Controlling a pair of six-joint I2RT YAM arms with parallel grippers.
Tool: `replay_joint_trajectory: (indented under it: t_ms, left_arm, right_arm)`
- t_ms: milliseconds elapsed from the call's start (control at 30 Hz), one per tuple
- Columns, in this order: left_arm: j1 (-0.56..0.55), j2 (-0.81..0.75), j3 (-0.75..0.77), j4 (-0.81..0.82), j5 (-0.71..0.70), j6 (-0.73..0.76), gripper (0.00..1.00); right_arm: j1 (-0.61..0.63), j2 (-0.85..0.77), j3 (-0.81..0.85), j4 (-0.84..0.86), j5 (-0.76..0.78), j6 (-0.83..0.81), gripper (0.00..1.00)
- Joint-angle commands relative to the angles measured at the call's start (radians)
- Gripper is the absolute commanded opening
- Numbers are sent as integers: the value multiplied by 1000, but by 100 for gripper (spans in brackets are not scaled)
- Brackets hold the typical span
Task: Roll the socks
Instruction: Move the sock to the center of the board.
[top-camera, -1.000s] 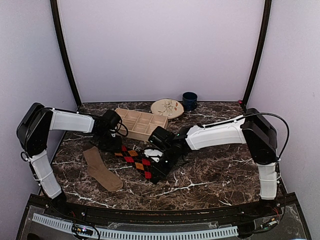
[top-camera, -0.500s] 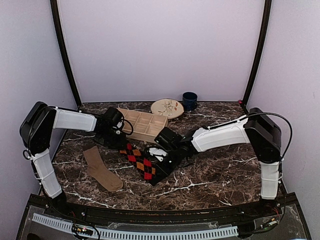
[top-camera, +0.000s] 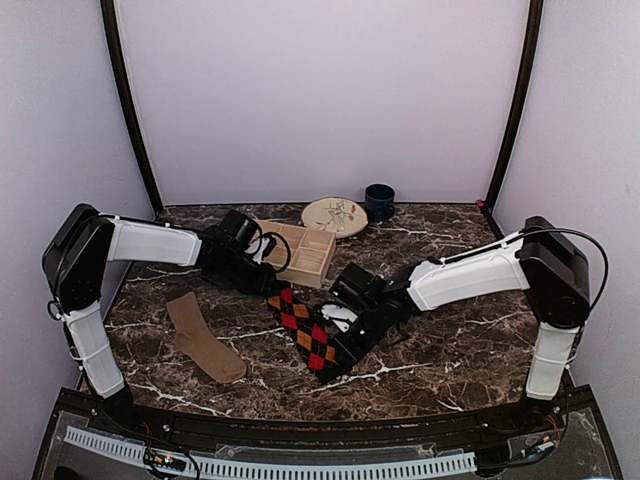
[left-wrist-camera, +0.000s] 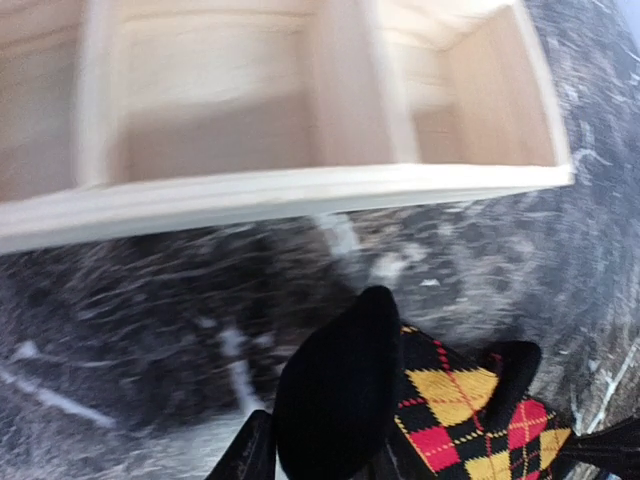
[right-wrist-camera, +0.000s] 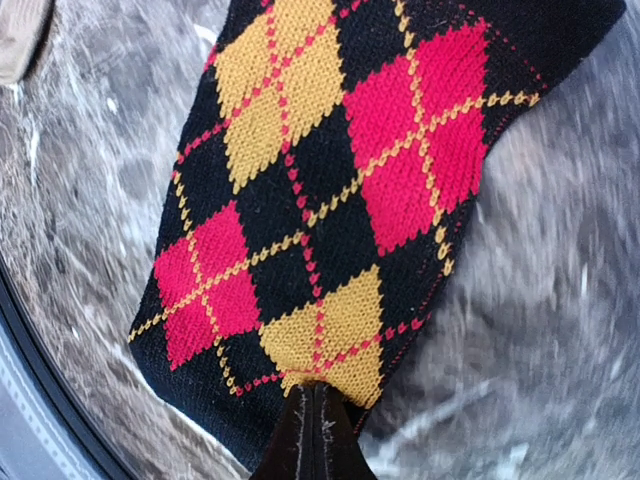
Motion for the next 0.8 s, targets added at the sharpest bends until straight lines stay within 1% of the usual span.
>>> replay_joint_trajectory:
  t_ms: [0, 33, 167, 467, 667, 767]
  left_arm:
    - [-41, -12, 50, 57, 117, 63, 33]
    - [-43, -1, 62, 55, 143, 70, 33]
    - [-107, 35, 108, 59, 192, 92, 33]
    - [-174, 132, 225, 65, 286, 118, 33]
    - [-200, 193, 314, 51, 295, 124, 32]
    - [-205, 204, 343, 27, 265, 120, 33]
  right_arm:
    - [4, -35, -82, -119, 31, 72, 0]
    - [4, -46, -95, -118, 29, 82, 0]
    - [6, -105, -143, -112, 23, 131, 0]
    - [15, -212, -248, -88, 10, 221, 0]
    - [23, -280, -305, -69, 8, 269, 0]
    - [25, -304, -317, -70, 12, 279, 0]
